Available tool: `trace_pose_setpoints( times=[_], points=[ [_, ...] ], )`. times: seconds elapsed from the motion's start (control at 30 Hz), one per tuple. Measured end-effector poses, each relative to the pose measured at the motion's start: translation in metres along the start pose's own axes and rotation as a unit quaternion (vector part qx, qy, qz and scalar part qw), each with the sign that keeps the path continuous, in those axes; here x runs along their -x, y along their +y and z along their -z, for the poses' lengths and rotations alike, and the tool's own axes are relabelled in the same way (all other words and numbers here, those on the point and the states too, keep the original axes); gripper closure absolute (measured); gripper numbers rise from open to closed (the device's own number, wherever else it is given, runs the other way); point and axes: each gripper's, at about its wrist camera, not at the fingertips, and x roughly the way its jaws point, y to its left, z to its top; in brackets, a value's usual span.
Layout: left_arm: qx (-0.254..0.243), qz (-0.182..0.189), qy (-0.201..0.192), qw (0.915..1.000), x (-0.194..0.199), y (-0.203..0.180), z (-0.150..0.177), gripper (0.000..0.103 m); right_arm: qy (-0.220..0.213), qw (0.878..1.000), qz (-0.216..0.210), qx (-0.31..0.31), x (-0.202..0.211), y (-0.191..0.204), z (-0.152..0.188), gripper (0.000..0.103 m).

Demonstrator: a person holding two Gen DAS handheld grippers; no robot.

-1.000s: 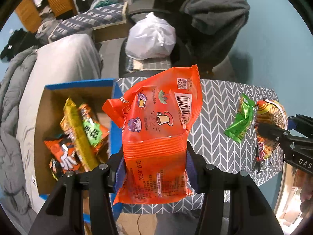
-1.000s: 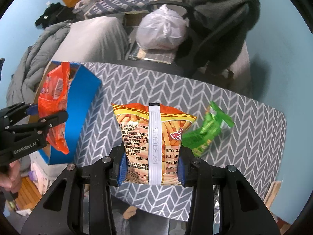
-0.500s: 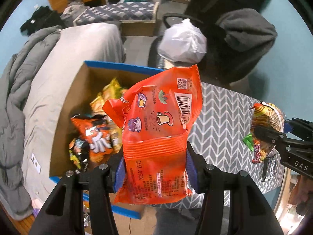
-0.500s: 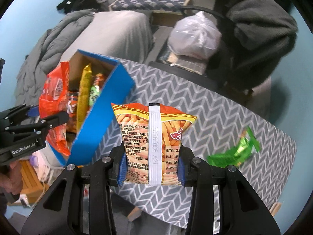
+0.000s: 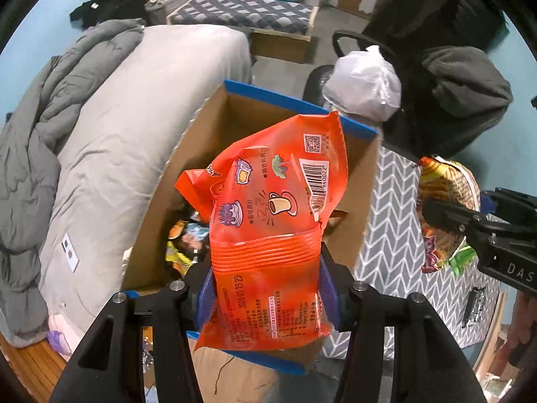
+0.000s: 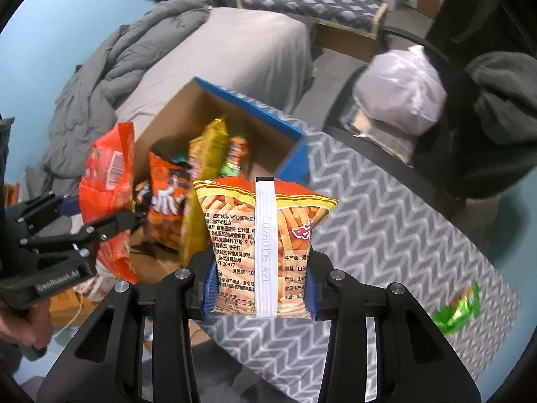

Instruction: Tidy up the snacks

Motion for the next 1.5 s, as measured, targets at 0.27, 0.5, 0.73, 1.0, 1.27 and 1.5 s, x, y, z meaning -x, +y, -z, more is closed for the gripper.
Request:
trace_pose_setpoints(
  times=[0.27,0.5,0.73,1.0,1.27,1.5],
  points=[
    [0.028,0.000,0.014,0.9995,-0.019,0.026,-0.001,0.049,0.013,0.999,-0.015,0.031,-0.029,0.039,-0.032,0.064],
    [0.042,0.002,0.026,0.9988,-0.031,0.038,-0.001,0.049,0.030,0.998,-0.020,0.048,-0.056,0.061,-0.047,0.064],
    [0.050,0.001,0.032,0.9982,-0.036,0.045,-0.003,0.048,0.043,0.998,-0.014,0.044,-0.073,0.067,-0.055,0.064],
    [0.056,-0.001,0.037,0.9977,-0.035,0.048,-0.002,0.041,0.047,0.998,-0.006,0.040,-0.078,0.068,-0.057,0.062],
    [0.055,-0.006,0.036,0.9978,-0.026,0.046,-0.002,0.033,0.037,0.999,0.004,0.038,-0.069,0.065,-0.058,0.053],
    [0.047,-0.007,0.027,0.9985,-0.013,0.039,-0.002,0.032,0.018,0.999,0.015,0.045,-0.049,0.065,-0.057,0.043]
  ],
)
